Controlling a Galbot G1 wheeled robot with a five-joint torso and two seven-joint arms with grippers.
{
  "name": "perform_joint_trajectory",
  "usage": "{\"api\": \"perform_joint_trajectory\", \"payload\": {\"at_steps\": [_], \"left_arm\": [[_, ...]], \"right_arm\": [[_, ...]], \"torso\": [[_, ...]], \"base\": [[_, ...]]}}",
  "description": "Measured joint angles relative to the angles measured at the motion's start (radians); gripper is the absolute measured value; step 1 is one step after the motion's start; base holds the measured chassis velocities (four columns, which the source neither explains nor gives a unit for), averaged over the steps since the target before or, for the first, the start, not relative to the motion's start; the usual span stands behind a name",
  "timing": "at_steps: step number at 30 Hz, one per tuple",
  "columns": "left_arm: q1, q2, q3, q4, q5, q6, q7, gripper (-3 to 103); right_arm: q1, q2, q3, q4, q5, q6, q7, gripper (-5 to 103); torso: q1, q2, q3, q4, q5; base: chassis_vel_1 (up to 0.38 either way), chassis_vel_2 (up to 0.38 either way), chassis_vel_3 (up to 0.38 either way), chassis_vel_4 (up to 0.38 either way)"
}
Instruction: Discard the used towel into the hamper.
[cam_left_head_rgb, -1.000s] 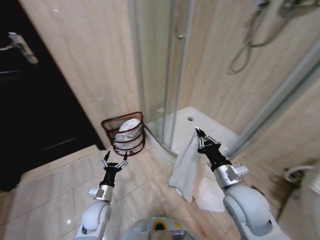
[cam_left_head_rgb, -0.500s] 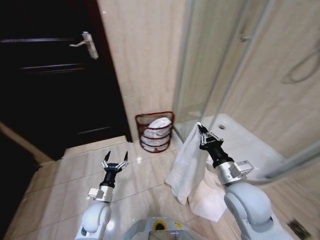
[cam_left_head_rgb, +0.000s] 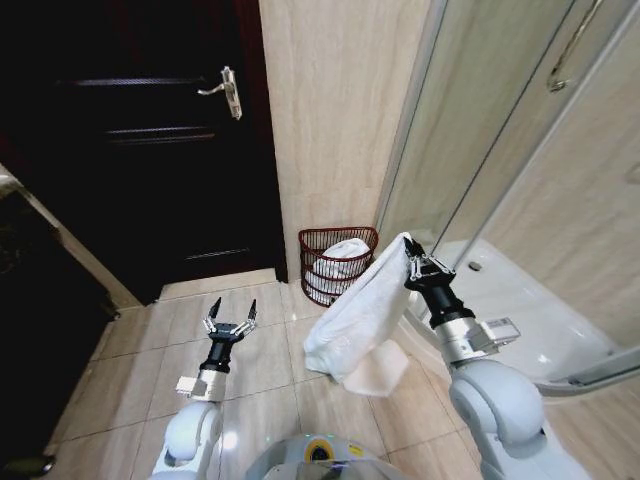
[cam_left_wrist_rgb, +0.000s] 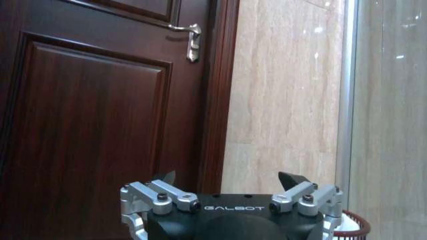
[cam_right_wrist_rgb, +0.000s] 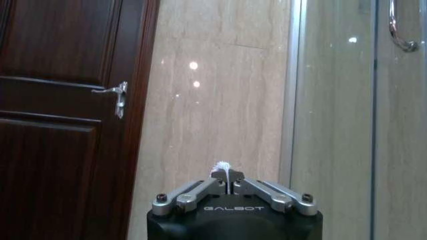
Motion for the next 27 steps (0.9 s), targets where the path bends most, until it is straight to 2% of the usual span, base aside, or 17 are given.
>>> {"api": "perform_joint_trajectory", "payload": {"at_steps": [11,14,27], "left_arm": [[0.006,-0.004,0.002,-0.012,0.002,0.033,-0.033,100],[0.015,-0.007,0.002,-0.019,0.009,0.045,-0.032,100],[0.025,-0.030,0.001,-0.030,0.026,0.047,-0.033,100]], "right_arm": [[0.014,-0.025,0.004,0.000,0.037,-0.020,0.006,1],[0.031,-0.048,0.013,0.000,0.067,-0.038,0.013,1],[0.041,-0.063,0.019,0.000,0.090,-0.040,0.019,1]], "torso": [[0.020,0.044,0.025,-0.0001,0.0000],[0.033,0.069,0.037,0.0000,0.0001],[0.053,0.121,0.068,0.0000,0.0000]], "base": [[0.000,0.000,0.000,0.000],[0.000,0.000,0.000,0.000],[0.000,0.000,0.000,0.000]]}}
